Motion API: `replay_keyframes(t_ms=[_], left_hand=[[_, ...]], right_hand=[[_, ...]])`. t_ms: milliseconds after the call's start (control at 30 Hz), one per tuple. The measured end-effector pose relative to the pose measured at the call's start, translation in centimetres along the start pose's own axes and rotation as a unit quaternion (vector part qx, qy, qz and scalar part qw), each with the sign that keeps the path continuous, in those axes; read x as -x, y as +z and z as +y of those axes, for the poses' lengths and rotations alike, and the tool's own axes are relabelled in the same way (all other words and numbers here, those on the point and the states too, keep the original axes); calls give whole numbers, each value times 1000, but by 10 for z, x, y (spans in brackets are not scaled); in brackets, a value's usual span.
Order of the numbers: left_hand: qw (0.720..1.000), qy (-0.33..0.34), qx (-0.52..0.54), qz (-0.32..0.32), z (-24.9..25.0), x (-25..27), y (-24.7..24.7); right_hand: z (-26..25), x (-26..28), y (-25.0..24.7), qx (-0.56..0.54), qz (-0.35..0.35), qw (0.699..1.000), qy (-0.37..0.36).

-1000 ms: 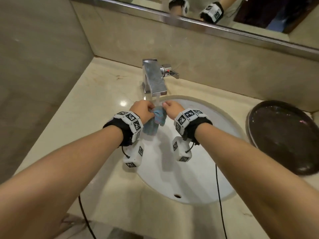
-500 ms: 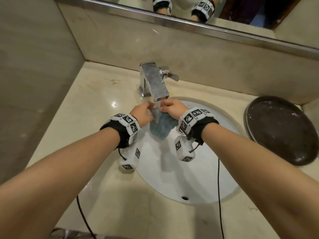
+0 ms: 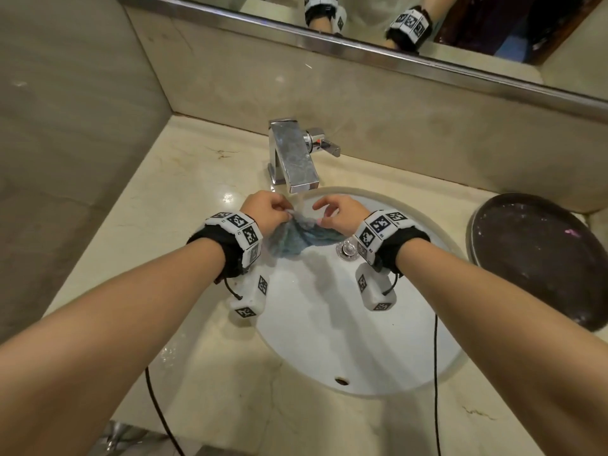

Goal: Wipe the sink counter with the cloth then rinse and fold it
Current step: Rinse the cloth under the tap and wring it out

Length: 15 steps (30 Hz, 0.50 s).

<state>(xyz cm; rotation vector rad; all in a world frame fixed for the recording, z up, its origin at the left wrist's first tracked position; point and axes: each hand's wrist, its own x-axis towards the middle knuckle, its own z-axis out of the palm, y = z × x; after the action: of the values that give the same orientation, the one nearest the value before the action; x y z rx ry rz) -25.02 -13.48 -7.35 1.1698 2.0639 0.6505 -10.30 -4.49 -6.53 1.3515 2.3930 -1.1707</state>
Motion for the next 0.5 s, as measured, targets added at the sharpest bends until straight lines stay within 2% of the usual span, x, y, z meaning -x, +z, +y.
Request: replay_keyframes(t_ms=[167, 233, 300, 400, 500], left_hand=[[999, 27, 34, -26, 11, 5, 3], [999, 30, 33, -13, 12, 6, 2], [999, 25, 20, 11, 11, 5, -1], [1000, 15, 5, -13, 9, 5, -6], [995, 10, -72, -75, 8, 4, -8]], right_hand=[[-14, -2, 6, 7, -14, 997, -75], [-20, -4, 8, 32, -22, 997, -73], [-25, -5, 9, 57, -2, 996, -63], [-24, -8, 4, -3, 57, 997, -46], [-27, -10, -5, -99, 63, 992, -50]])
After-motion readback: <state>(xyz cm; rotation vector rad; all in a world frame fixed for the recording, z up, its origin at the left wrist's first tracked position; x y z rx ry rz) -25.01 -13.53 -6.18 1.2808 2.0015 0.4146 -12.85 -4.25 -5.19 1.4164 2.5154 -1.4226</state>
